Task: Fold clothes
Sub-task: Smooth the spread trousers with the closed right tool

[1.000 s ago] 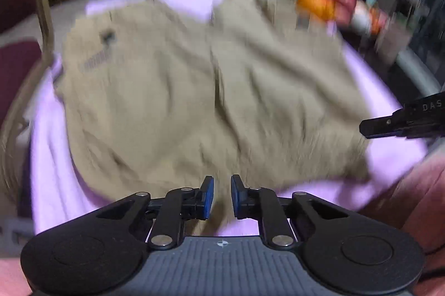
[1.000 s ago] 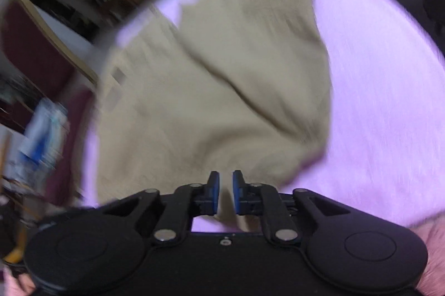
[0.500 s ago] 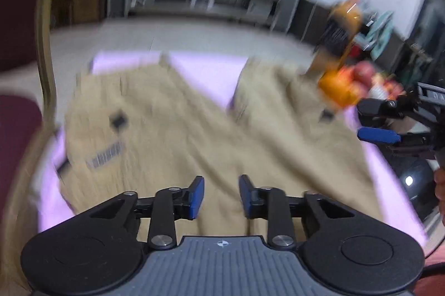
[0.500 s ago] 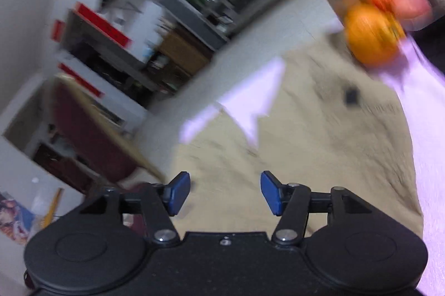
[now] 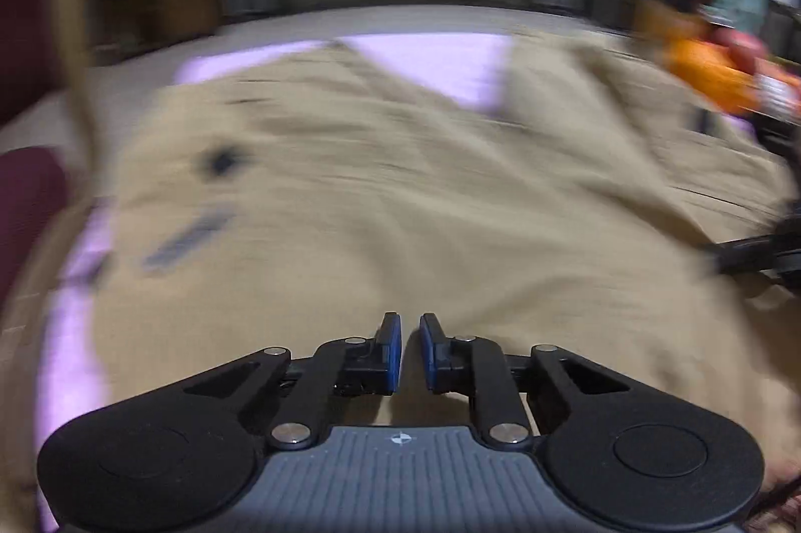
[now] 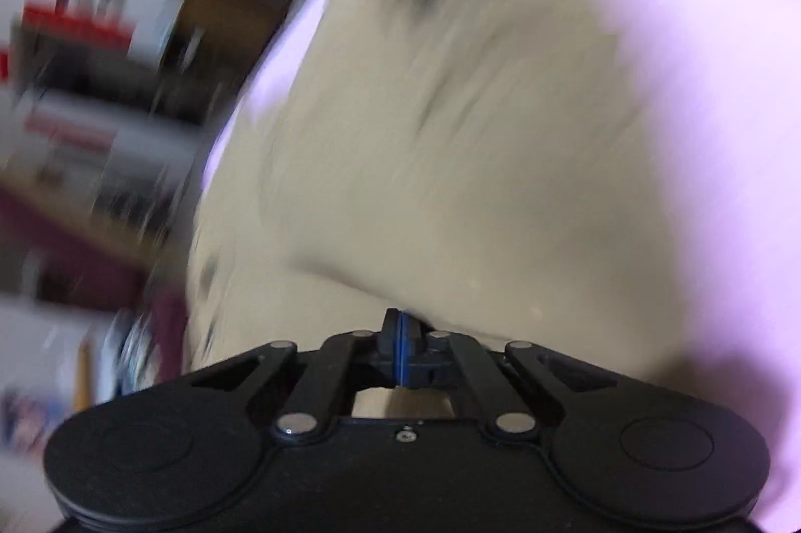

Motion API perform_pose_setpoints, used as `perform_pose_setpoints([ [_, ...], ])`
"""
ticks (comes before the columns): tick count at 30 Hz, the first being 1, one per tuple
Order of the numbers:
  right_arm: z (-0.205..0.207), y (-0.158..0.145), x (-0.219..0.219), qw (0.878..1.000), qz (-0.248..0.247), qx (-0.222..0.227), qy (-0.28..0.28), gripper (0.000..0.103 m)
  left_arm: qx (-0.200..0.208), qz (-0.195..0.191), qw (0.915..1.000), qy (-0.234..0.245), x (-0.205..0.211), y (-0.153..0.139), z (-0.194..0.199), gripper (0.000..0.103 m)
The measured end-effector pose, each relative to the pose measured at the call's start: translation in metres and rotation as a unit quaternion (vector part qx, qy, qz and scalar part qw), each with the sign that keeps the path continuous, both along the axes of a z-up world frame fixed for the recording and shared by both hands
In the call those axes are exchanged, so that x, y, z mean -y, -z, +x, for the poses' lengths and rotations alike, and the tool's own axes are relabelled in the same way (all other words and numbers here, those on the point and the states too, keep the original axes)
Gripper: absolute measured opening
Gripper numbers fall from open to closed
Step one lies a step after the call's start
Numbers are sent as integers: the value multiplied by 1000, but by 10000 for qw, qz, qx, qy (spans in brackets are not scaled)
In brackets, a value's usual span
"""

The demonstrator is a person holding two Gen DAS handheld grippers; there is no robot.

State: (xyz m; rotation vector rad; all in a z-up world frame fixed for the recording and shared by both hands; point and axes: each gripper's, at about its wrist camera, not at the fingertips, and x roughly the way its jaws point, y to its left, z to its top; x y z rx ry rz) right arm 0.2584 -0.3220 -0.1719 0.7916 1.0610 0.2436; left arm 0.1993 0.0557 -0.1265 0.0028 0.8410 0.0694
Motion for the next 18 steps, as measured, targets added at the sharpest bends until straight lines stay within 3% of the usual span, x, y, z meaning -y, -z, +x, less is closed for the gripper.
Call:
perform_pose_setpoints([
  [2, -4, -9, 32, 9961, -397, 220, 762, 0, -21, 15, 9987, -517, -19, -3, 0, 13],
  [4, -10, -14, 48, 9917, -348, 316, 1198, 1, -43, 31, 9946, -1033, -39, -7, 0, 14],
  [6, -15, -26, 43, 9902, -401, 510, 1237, 14, 60, -220, 9949, -979, -43, -17, -6, 14],
  [8, -18, -44, 28, 9907, -438, 822, 994, 22, 177, -500, 9949, -860, -46, -28, -13, 14],
  [12, -14, -68, -18, 9909, -397, 1282, 68, 24, 204, -492, 9983, -254, -25, -26, -2, 15],
  [15, 0, -68, -56, 9904, -208, 1182, -683, 24, 131, -538, 9985, -9, -18, -16, 5, 15],
  [18, 25, -45, -85, 9880, 179, 732, -1350, 24, 40, -648, 9978, 104, -17, -4, 11, 15],
])
